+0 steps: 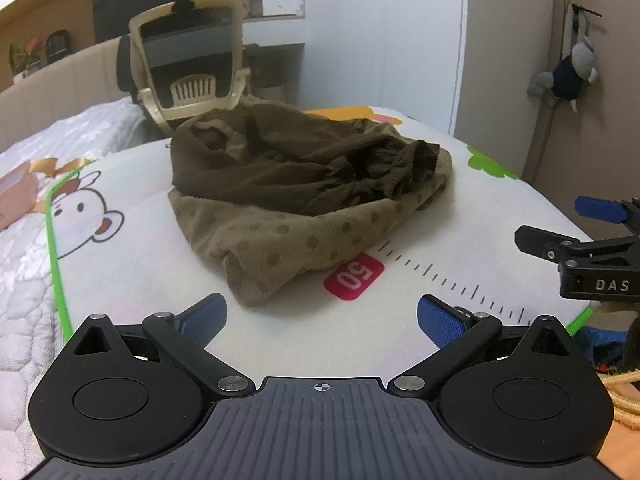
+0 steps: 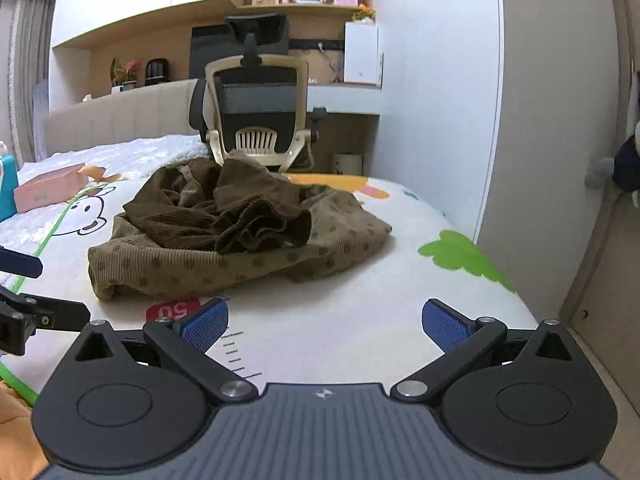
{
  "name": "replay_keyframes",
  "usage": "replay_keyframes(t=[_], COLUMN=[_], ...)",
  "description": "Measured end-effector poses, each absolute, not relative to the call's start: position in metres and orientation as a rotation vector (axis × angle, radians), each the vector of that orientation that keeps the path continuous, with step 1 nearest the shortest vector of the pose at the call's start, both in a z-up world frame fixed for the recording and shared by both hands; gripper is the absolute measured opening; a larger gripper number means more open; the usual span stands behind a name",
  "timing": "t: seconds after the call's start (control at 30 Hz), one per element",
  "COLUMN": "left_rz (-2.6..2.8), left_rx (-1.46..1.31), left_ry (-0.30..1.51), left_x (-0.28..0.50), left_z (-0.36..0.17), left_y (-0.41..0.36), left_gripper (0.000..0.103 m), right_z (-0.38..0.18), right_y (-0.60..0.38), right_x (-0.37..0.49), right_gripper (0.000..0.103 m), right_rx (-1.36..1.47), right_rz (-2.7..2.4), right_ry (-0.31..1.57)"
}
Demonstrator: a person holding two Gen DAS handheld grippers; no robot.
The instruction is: Fold clothes
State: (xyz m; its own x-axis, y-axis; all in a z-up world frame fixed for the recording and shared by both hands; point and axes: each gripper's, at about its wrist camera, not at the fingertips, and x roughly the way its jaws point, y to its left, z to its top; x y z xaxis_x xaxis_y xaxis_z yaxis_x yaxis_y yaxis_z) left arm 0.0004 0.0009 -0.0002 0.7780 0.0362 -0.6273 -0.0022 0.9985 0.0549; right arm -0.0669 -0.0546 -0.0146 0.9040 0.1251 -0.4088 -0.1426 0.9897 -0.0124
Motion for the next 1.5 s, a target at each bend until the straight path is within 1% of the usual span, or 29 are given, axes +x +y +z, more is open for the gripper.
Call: replay_keyframes(t=[0.17, 0.27, 0.33, 1.5], left_rz=[0.056, 0.042, 0.044, 0.045], left_rx=[0.040, -0.010, -0.009, -0.013], left_ry=[0.705, 0.716, 0.727, 0.747], left_x=[0.002, 0.002, 0.003, 0.006], left_z=[-0.003, -0.006, -0.006, -0.003], left_y=[0.000, 0.009, 0.010, 0.011], left_gripper=[0.103, 0.103, 0.103, 0.103], right_z=[-0.019, -0.018, -0.020, -0.021], right_y=[-0.062, -0.051, -0.047, -0.042], right_x=[-0.080, -0.068, -0.061, -0.062], right_gripper=[0.103, 0.103, 0.103, 0.103], right_rx=[-0.015, -0.065, -0.057, -0.073], right_rz=[0.173, 0.157, 0.162, 0.174], right_ry=[0.455, 0.531, 0.504, 0.511])
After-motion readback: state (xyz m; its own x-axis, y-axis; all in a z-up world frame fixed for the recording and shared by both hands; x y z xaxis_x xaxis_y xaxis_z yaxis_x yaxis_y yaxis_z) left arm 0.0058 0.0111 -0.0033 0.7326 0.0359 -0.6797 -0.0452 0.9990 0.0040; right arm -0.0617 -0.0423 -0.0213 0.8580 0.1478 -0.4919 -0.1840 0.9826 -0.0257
